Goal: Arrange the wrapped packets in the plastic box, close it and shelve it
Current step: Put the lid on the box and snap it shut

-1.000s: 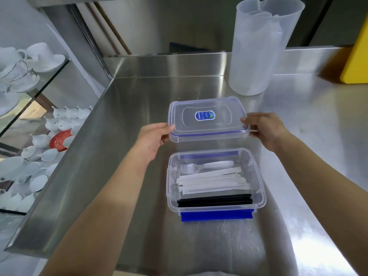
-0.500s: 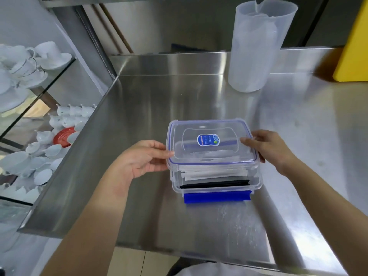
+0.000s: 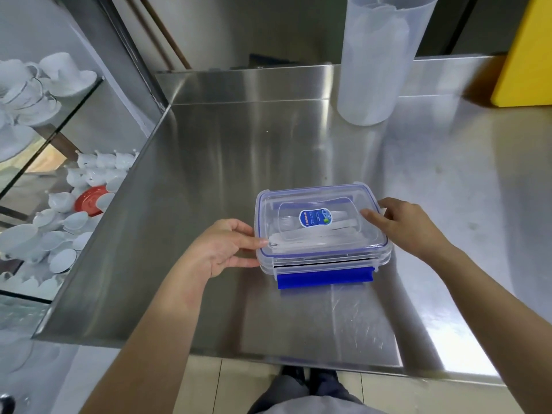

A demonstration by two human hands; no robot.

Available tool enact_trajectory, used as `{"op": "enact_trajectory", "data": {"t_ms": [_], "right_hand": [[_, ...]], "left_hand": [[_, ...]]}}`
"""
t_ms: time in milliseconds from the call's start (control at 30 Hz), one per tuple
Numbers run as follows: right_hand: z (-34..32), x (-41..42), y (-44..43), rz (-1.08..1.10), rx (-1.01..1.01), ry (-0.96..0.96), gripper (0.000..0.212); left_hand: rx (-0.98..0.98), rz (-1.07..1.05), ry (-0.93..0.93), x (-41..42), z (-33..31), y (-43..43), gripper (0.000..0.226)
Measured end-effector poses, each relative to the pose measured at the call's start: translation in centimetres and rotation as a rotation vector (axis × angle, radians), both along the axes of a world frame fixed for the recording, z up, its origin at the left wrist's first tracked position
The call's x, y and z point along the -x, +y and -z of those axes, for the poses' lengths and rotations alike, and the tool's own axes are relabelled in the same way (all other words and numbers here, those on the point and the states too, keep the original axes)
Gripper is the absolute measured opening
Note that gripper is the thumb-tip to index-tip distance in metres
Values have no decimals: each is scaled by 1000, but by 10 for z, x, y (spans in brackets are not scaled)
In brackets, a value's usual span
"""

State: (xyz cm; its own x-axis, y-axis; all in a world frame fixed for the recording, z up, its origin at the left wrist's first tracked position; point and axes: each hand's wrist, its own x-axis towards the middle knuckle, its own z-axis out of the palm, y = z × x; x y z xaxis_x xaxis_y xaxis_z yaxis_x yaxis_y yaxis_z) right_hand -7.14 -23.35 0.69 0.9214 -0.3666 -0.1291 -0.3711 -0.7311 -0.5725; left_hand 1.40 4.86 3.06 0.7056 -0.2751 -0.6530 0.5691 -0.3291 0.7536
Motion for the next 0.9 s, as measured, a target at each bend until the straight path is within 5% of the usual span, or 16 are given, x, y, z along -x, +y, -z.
{"op": "enact_trajectory", "data": {"t_ms": [400,900], "right_hand": [[2,3,5,8,30,-11,49],[1,10,7,24,40,-13,46]], "left_hand": [[-126,47,-39,5,0,2,36],[-60,-19,-10,18,7,-4,48]]}}
